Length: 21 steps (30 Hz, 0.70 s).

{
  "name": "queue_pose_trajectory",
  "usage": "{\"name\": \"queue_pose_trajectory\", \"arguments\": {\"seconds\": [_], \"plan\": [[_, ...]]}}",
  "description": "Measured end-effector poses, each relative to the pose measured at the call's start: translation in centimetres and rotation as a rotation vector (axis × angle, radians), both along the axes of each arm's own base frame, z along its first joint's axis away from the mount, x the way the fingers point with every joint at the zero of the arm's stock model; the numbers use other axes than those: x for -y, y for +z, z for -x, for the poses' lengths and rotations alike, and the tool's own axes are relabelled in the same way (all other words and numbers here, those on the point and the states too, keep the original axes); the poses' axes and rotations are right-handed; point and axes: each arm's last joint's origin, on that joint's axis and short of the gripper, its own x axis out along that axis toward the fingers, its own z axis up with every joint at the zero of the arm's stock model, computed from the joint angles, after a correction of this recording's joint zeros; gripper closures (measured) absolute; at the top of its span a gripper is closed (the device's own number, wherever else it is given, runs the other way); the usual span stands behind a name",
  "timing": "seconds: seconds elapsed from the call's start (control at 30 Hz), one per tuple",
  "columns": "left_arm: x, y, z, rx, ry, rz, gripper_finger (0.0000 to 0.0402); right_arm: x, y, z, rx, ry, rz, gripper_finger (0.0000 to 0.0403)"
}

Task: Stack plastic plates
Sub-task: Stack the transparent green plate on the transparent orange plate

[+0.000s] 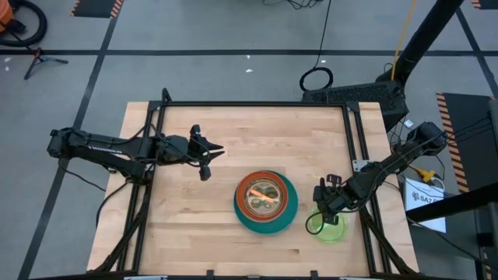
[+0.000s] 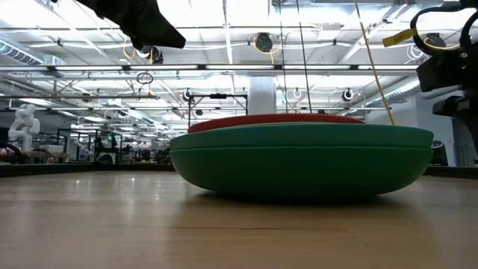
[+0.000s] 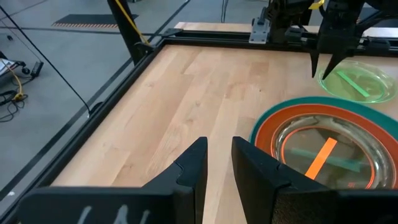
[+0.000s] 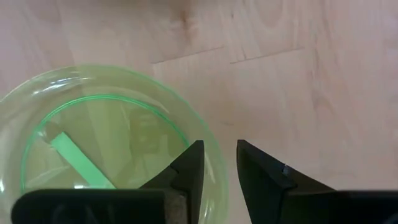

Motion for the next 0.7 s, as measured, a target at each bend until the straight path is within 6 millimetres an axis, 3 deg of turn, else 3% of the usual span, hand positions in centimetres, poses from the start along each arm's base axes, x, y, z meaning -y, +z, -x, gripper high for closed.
{"name": "queue_pose_trajectory", "arguments": {"seconds": [0.17,0.4,0.7], "plan": [[0.0,0.0,0.0,0.0,0.0,0.0,0.0321,0.1,-0.2,0.1,0.0,-0.015,-0.001,0.0312],[0.0,0.0,0.0,-0.002,-0.003,-0.007,0.0321,0.5,-2.0,0.8,-0.002,-0.02,-0.011,0.0312],[0.0,0.0,0.0,-0.002,-0.003,-0.007,0.0321,0.5,-2.0,0.8,-0.003,-0.016,-0.011,0.0327]]}}
